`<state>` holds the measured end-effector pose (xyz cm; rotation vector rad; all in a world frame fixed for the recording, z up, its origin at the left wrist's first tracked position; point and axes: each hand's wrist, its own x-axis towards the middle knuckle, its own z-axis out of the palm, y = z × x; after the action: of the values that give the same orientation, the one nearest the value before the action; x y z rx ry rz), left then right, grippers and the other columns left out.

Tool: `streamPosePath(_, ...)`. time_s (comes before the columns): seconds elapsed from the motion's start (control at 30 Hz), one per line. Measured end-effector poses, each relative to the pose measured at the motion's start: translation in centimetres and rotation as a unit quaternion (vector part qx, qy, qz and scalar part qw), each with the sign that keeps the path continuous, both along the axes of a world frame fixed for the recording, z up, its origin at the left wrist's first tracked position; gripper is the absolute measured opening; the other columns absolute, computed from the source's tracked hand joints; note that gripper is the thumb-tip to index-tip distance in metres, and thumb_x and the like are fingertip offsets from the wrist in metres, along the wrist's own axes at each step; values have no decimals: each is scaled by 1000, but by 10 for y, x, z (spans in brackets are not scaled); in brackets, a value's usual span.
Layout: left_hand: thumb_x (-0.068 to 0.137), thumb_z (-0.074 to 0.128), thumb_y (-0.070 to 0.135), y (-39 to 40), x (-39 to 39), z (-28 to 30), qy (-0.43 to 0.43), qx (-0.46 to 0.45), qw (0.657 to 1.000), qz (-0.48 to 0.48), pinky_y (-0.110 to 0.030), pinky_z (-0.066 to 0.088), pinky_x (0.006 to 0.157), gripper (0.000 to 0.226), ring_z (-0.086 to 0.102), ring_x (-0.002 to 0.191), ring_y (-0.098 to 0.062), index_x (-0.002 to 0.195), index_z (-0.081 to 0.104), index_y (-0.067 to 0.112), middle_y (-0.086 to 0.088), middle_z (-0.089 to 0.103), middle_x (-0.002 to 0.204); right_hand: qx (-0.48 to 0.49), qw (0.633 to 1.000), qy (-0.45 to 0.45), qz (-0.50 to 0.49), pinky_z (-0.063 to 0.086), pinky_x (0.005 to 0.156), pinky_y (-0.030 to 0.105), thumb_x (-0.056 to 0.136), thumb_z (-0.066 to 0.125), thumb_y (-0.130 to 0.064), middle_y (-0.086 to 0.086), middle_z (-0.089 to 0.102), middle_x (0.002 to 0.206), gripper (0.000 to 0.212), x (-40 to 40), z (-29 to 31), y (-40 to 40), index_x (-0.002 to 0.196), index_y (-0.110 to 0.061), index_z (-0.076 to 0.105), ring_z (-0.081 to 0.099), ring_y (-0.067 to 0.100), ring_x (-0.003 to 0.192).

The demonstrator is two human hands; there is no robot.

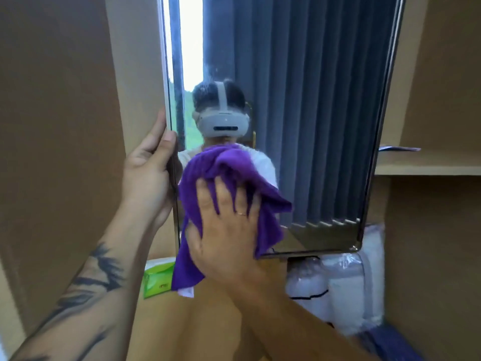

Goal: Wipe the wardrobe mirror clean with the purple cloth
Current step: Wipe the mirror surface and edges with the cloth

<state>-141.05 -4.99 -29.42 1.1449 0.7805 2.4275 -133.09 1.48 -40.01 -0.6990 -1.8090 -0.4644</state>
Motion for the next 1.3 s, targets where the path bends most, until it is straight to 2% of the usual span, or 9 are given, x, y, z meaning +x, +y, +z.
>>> streamPosePath(0.1, 105, 50, 4, -1, -2, 1, 12, -4, 1000, -7, -14, 55, 80, 36, 69, 78, 5, 131, 61, 25, 4, 63, 130, 55, 993, -99, 43, 30, 117, 51, 82, 59, -46, 5, 62, 132, 52, 26, 0, 21, 130, -28, 67, 30, 32, 153)
streamPosePath(0.2, 105, 53, 8, -2, -6, -3, 38, -15, 999, 10, -36, 41, 111, 32, 64, 74, 2, 127, 66, 26, -17, 54, 142, 64, 989, -131, -15, 32, 113, 47, 81, 57, -48, 14, 62, 140, 62, 88, -5, 67, 139, -27, 63, 32, 32, 150)
streamPosePath(0.37, 103, 61, 17, -2, -10, -35, 22, -55, 996, 62, -38, 40, 116, 30, 59, 111, -4, 114, 76, 41, 2, 63, 134, -30, 995, -16, -93, 25, 119, 65, 92, 44, -42, 21, 41, 158, 69, 159, -17, 106, 157, -19, 35, 35, 47, 143)
streamPosePath(0.57, 102, 61, 16, -11, 2, -88, 42, -98, 986, 127, -27, 50, 106, 33, 63, 118, -5, 121, 66, 43, 8, 71, 127, -149, 967, 191, -81, 15, 121, 68, 94, 42, -35, 23, 37, 160, 66, 64, -25, 48, 156, -13, 37, 28, 51, 146)
streamPosePath(0.73, 101, 61, 15, -8, -4, -88, 51, -101, 986, 126, -17, 54, 95, 34, 67, 102, 4, 121, 67, 41, 13, 75, 117, -24, 999, -44, -8, 23, 116, 59, 83, 57, -45, 5, 39, 155, 72, 4, -43, -6, 151, -28, 45, 35, 39, 145)
streamPosePath(0.9, 101, 61, 14, -8, -6, -89, 41, -102, 987, 115, -17, 55, 93, 34, 64, 99, 1, 123, 66, 39, 5, 74, 121, 85, 978, -191, 12, 33, 109, 46, 79, 60, -48, 7, 64, 137, 59, 63, -40, 43, 134, -26, 65, 38, 31, 143)
streamPosePath(1.07, 95, 66, 26, -11, -3, -92, 20, -106, 991, 84, -41, 44, 116, 31, 62, 125, -13, 116, 74, 46, 5, 71, 131, -13, 993, -42, -107, 28, 114, 64, 89, 46, -43, 21, 34, 156, 69, 169, -44, 113, 152, -15, 40, 32, 44, 140)
streamPosePath(1.2, 101, 59, 14, -8, 5, -90, -13, -93, 992, 79, -38, 45, 115, 31, 66, 121, -5, 122, 69, 36, 13, 75, 121, -119, 977, 136, -111, 14, 122, 69, 96, 39, -36, 26, 30, 162, 66, 108, -51, 82, 158, -13, 29, 23, 52, 149)
streamPosePath(1.3, 102, 57, 9, -9, 7, -86, -39, -95, 993, 54, -35, 48, 112, 31, 68, 115, -5, 120, 69, 32, 11, 77, 116, -101, 988, 98, -70, 14, 118, 69, 93, 41, -43, 20, 32, 156, 66, 35, -46, 33, 153, -18, 33, 32, 52, 140)
